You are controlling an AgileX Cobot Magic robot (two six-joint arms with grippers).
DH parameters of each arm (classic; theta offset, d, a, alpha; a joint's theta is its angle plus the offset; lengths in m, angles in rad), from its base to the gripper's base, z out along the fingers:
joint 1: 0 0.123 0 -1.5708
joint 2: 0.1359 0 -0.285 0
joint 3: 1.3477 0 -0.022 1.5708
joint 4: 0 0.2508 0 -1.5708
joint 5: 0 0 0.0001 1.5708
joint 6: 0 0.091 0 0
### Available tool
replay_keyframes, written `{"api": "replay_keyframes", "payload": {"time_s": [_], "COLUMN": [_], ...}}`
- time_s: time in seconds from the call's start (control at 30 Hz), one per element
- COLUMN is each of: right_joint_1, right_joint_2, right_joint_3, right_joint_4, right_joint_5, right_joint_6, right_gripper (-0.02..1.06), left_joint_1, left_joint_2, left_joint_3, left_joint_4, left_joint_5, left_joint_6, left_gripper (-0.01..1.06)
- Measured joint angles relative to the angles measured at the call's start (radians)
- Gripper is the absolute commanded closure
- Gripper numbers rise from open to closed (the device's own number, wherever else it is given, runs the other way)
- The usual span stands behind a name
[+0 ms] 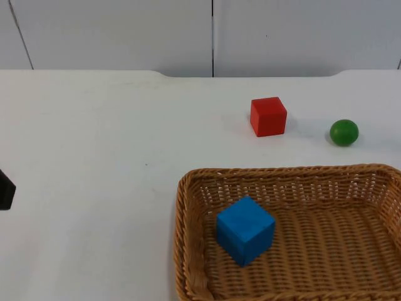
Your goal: Place all geometric objects except the red cube into the basket.
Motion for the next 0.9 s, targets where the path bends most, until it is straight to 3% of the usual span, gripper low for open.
{"api": "replay_keyframes", "payload": {"time_s": [0.27,0.5,0.9], "right_joint_1": [0.134,0.150,0.150], "right_joint_2": [0.383,0.714,0.976], "right_joint_3": [-0.238,-0.444,-0.540], "right_joint_4": [-0.018,-0.019,-0.019], "right_joint_5": [-0.110,-0.176,-0.428], "right_joint_6": [-0.005,-0.007,-0.007], "right_gripper": [0.00,0.00,0.00], "left_joint_1": [0.000,0.000,0.000], "left_joint_2": [0.000,0.000,0.000], "left_joint_3": [0.000,0.000,0.000], "left_joint_4": [0.037,0.040,0.040], "left_joint_5": [0.012,0.012,0.012], "left_joint_6": [0.000,0.000,0.000], "left_gripper": [0.00,0.00,0.00]}}
